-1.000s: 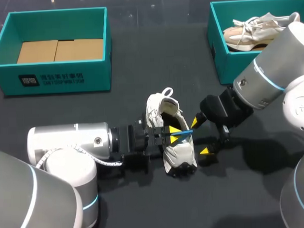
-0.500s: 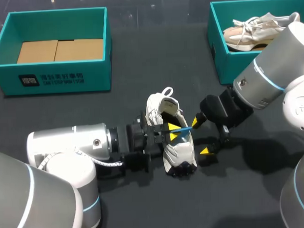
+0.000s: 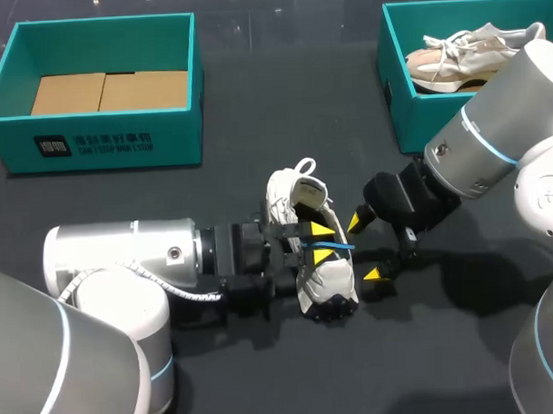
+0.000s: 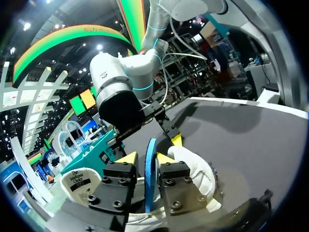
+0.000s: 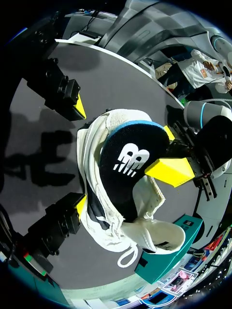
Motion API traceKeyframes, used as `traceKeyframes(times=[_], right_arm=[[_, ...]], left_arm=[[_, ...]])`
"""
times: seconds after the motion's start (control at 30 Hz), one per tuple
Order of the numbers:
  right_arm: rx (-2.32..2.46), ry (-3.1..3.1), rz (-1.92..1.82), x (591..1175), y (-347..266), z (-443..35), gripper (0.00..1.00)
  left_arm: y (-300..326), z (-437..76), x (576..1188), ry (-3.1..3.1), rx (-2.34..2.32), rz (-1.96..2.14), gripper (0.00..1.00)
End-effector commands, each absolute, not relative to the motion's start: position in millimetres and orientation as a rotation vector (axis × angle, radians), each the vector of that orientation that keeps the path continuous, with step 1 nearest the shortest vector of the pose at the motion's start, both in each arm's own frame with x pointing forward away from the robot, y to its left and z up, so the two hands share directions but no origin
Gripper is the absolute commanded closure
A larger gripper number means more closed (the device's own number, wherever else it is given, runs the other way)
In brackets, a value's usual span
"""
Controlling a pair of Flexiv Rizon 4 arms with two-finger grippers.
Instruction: Take the shoe out of the shoebox, open the shoe tongue, remove and reinsert the insole, then place the shoe into the shoebox
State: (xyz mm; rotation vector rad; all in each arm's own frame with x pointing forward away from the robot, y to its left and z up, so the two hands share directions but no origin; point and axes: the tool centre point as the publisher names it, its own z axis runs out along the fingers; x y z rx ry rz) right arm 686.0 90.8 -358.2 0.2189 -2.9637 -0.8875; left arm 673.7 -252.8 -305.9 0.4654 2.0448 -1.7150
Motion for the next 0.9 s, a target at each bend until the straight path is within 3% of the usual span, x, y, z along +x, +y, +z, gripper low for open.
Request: traceKeyframes(times=[0.03, 0.07, 0.43, 0.7, 0.73, 0.83, 0.9], right_arm=[[0.217, -2.968, -0.882, 685, 92, -359, 0.0], [0.217, -2.968, -0.882, 685, 92, -359, 0.0], [0.217, -2.968, -0.882, 685, 92, -359, 0.0], [0.217, -2.968, -0.882, 685, 92, -359, 0.0], [0.217, -2.968, -0.882, 685, 92, -359, 0.0], [0.217, -2.968, -0.882, 685, 92, -359, 0.0], [0.217, -2.968, -0.882, 685, 92, -359, 0.0]], left_arm=[[-259, -309, 674, 2.117, 0.492, -1.68, 0.93], [-259, -313, 674, 2.131, 0.496, -1.673, 1.0], [-250, -348, 693, 2.128, 0.502, -1.489, 1.0], [-243, -340, 699, 2.126, 0.447, -1.518, 1.0], [-243, -335, 696, 2.13, 0.436, -1.55, 0.75], [-244, -325, 692, 2.137, 0.419, -1.609, 0.58], [-246, -319, 689, 2.147, 0.416, -1.634, 0.56]])
